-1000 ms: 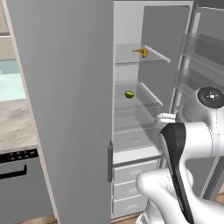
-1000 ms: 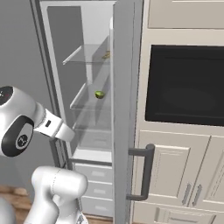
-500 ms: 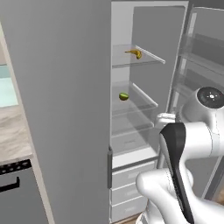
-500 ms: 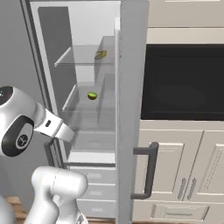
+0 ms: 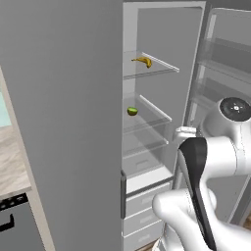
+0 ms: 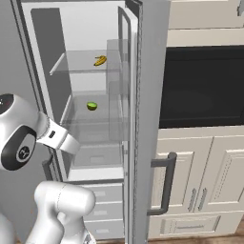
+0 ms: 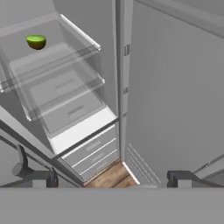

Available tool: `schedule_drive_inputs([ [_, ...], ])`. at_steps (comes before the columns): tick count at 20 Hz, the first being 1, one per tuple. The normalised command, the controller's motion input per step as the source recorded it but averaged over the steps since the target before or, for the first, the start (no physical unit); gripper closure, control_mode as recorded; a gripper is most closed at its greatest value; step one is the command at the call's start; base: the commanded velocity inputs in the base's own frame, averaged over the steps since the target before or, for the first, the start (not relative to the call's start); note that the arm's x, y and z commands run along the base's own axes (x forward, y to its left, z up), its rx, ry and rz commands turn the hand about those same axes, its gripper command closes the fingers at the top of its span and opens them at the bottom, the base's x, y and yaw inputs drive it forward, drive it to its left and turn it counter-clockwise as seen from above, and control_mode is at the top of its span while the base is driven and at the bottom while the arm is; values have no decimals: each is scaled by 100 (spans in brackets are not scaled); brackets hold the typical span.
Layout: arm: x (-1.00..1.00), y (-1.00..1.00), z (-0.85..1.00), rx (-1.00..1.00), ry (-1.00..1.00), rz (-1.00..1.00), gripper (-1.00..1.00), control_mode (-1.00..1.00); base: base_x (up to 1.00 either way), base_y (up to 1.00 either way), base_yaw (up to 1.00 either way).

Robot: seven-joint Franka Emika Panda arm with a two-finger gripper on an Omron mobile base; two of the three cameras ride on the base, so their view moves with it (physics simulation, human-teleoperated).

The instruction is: Retrieve the banana and kiwi from the fridge and place them into the bowl on the dining table.

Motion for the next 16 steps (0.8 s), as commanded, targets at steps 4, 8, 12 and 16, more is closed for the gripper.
schedule_drive_inputs([
  [4,16,0,1,2,0,0,-100,-100,12,0,0],
  [8,2,0,14,3,-1,8,-100,-100,0,0,0],
  [12,2,0,23,3,-9,19,-100,-100,0,0,0],
  [16,29,11,45,3,-17,25,-100,-100,0,0,0],
])
